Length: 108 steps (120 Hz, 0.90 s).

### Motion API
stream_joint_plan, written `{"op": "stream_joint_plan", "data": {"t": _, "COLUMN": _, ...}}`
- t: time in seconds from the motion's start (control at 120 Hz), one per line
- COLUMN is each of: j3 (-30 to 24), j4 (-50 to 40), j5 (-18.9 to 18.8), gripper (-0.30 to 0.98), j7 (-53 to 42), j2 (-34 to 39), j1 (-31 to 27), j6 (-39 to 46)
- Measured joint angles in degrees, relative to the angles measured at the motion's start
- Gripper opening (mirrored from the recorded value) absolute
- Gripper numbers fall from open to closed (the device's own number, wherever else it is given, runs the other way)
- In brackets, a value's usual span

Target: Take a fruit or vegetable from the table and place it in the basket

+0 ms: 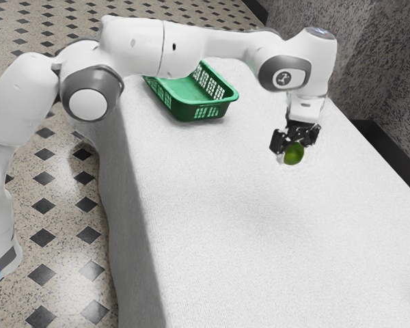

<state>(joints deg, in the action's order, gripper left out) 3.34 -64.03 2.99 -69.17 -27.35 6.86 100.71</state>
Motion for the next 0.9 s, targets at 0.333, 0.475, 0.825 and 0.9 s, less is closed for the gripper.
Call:
{"op": "stream_joint_plan", "data": {"t": 0.333, "j3": 17.6, "j4": -1.7, "j5": -2.0, "gripper": 0.11, "j7": 9.0, "j2": 7.6, "j1": -0.1, "j6": -18.1}}
{"op": "stream_joint_plan", "data": {"t": 0.475, "j3": 22.7, "j4": -1.7, "j5": -5.5, "gripper": 0.11, "j7": 13.2, "j2": 10.5, "j1": 0.1, "j6": -25.3}}
{"op": "stream_joint_plan", "data": {"t": 0.825, "j3": 34.7, "j4": -6.2, "j5": -6.1, "gripper": 0.15, "j7": 21.3, "j2": 11.0, "j1": -3.8, "j6": -28.9}}
{"op": "stream_joint_plan", "data": {"t": 0.9, "j3": 34.7, "j4": -6.8, "j5": -5.6, "gripper": 0.16, "j7": 22.7, "j2": 10.9, "j1": -6.1, "j6": -27.6}}
